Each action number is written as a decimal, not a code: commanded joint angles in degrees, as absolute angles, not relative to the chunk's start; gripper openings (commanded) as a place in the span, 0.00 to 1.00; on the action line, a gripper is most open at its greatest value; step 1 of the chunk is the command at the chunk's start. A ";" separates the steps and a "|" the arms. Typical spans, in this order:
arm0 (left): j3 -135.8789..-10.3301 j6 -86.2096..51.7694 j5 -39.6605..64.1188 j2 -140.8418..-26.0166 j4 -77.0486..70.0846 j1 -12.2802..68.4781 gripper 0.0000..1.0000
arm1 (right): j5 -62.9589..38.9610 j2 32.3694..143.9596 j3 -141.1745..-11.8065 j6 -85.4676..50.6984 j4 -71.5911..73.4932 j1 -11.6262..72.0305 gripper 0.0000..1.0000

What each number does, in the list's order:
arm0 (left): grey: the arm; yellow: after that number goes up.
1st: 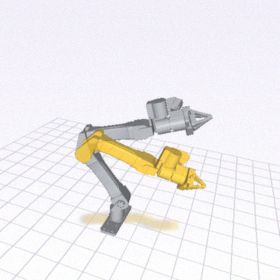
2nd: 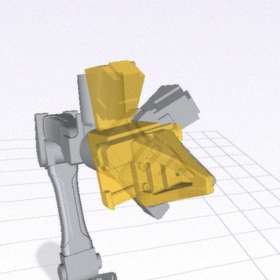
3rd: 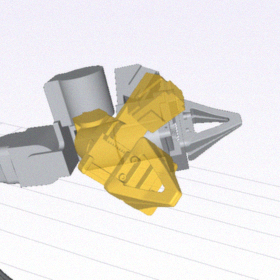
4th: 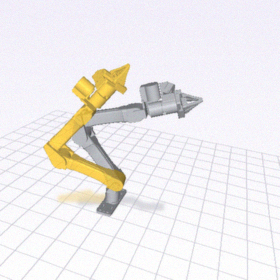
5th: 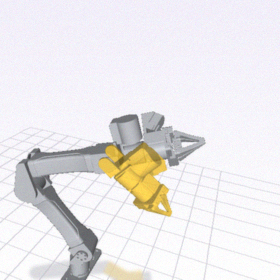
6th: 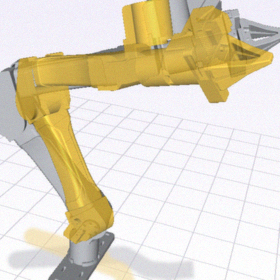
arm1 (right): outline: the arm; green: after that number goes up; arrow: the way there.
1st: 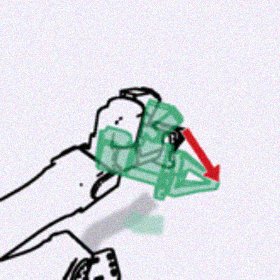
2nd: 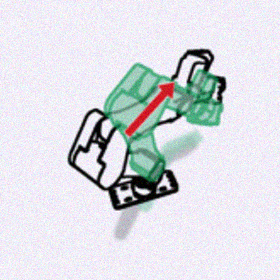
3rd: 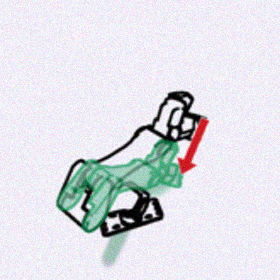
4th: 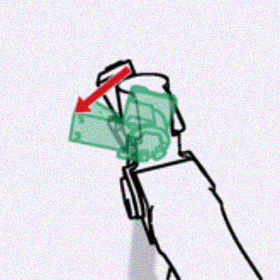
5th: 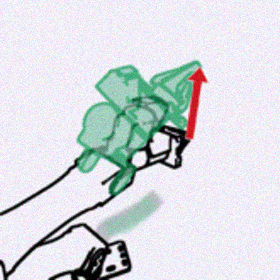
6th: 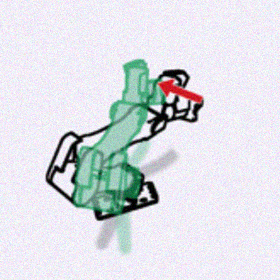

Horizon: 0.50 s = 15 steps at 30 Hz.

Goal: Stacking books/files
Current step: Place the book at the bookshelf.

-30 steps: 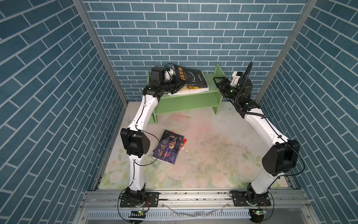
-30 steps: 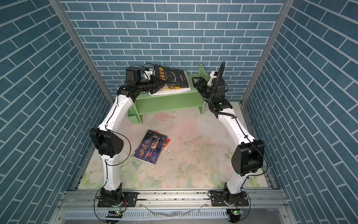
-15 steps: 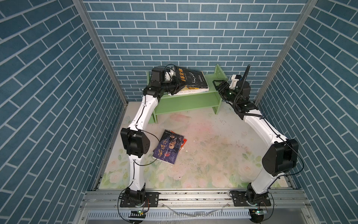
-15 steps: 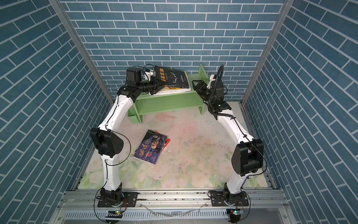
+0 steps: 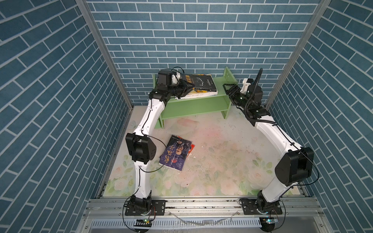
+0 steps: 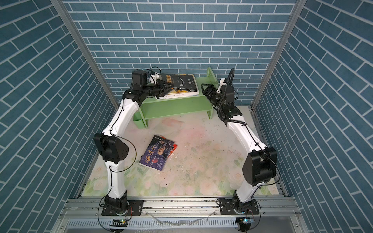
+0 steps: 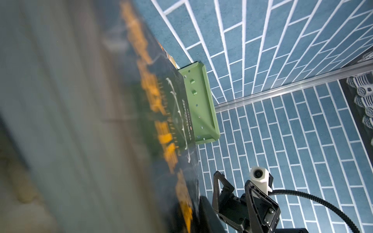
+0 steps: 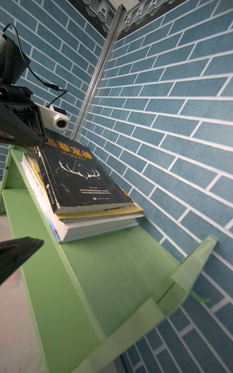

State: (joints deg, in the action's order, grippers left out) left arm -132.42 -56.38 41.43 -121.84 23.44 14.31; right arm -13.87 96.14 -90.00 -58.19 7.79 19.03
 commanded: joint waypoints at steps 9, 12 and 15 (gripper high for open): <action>-133.71 -52.84 37.50 -119.53 27.27 14.06 0.63 | -13.36 94.53 -89.70 -57.94 9.00 19.22 0.72; -134.27 -51.92 36.88 -119.33 28.91 14.06 0.66 | -13.36 94.65 -89.82 -57.92 9.01 19.16 0.72; -135.79 -50.74 36.16 -119.44 31.34 14.24 0.70 | -13.53 94.91 -90.19 -57.93 8.99 19.11 0.72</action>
